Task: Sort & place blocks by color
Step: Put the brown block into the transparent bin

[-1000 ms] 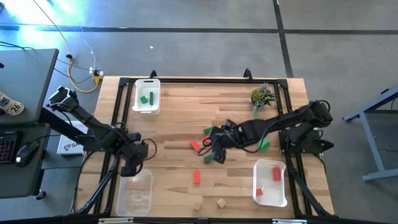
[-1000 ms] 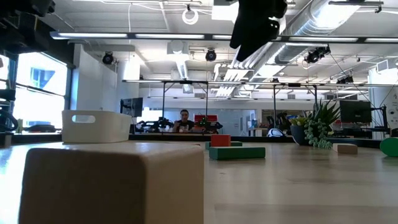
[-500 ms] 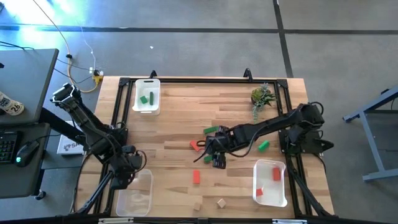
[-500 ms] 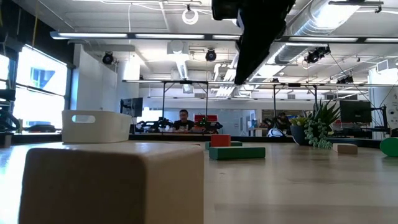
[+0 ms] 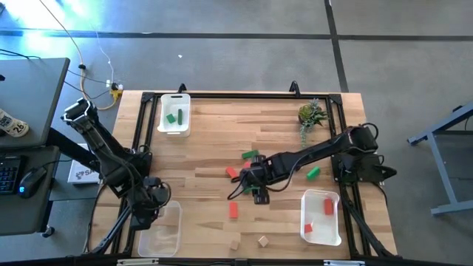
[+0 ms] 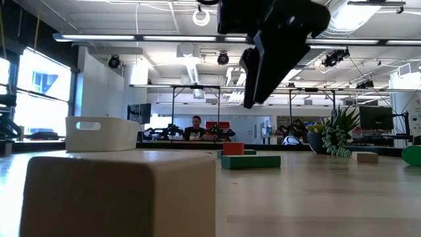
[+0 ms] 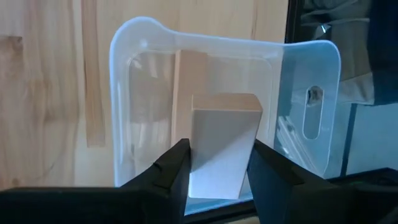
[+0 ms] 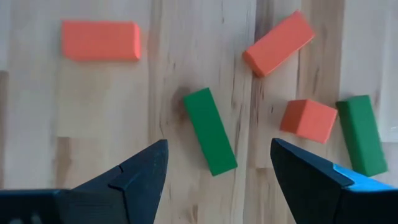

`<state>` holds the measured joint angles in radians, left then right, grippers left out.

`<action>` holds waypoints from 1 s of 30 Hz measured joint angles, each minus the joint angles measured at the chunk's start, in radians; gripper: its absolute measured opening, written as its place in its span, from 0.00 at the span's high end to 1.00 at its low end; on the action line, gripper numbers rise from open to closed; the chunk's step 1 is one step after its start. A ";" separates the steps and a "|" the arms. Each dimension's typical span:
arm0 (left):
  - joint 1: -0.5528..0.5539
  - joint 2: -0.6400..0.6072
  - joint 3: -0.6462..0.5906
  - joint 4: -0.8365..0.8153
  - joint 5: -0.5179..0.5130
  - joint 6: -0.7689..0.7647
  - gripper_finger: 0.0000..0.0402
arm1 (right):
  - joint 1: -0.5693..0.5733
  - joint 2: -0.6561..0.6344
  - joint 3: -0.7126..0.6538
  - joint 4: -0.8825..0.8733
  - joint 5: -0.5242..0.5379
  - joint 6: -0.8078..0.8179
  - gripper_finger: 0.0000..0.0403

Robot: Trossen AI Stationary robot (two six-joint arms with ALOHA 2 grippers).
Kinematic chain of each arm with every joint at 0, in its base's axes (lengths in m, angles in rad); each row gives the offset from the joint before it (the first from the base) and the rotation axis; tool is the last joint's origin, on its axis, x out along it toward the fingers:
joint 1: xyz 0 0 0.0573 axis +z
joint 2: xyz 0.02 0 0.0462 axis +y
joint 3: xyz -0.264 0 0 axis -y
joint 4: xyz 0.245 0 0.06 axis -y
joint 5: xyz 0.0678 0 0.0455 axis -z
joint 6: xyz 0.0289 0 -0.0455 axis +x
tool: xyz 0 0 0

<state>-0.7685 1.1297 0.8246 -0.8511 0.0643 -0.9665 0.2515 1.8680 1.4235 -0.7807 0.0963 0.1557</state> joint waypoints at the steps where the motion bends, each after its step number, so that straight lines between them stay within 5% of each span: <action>1: 0.000 0.009 0.000 -0.002 0.000 -0.003 0.71 | 0.000 0.010 0.000 -0.001 0.000 -0.001 0.33; 30: -0.001 0.254 -0.001 0.114 0.100 -0.064 0.66 | 0.000 0.157 0.000 0.016 0.003 -0.023 0.33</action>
<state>-0.7700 1.3835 0.8238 -0.7367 0.1648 -1.0300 0.2512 2.0246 1.4235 -0.7642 0.0997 0.1329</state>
